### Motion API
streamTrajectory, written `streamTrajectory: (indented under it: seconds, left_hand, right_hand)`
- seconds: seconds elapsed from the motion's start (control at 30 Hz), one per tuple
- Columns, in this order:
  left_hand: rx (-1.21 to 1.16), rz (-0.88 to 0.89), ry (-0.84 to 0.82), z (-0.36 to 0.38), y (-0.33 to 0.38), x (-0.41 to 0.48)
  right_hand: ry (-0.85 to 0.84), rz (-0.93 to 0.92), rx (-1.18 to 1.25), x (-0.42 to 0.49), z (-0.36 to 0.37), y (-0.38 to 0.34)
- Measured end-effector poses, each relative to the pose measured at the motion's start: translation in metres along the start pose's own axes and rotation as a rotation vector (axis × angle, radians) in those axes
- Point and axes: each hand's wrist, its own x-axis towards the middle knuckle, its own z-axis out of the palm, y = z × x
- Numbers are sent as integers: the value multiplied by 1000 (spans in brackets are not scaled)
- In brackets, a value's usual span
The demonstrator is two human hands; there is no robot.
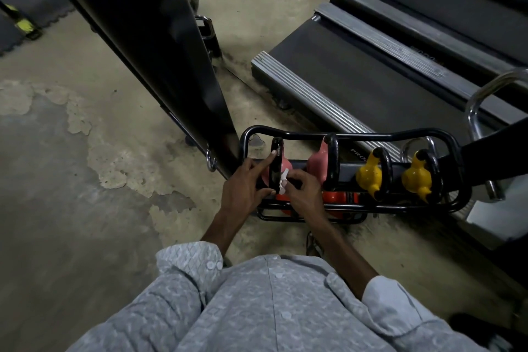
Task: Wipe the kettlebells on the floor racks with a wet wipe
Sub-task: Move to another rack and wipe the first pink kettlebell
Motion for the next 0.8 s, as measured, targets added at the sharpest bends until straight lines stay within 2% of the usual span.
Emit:
streamTrajectory:
  seconds: [0.17, 0.37, 0.5, 0.6, 0.73, 0.8]
  left_hand:
    - [-27, 2, -11, 2, -2, 0]
    - [-61, -13, -10, 5, -5, 0]
    - [-110, 0, -11, 3, -4, 0]
    - [-106, -17, -37, 1, -1, -1]
    - [-90, -24, -42, 0, 2, -1]
    - [-78, -23, -32, 1, 3, 0]
  right_hand:
    - [187, -58, 126, -9, 7, -10]
    - [255, -75, 177, 22, 19, -28]
    - [271, -13, 160, 65, 20, -40]
    - [102, -22, -38, 103, 13, -47]
    - [-292, -158, -527, 141, -8, -73]
    - [-431, -203, -717, 153, -13, -88]
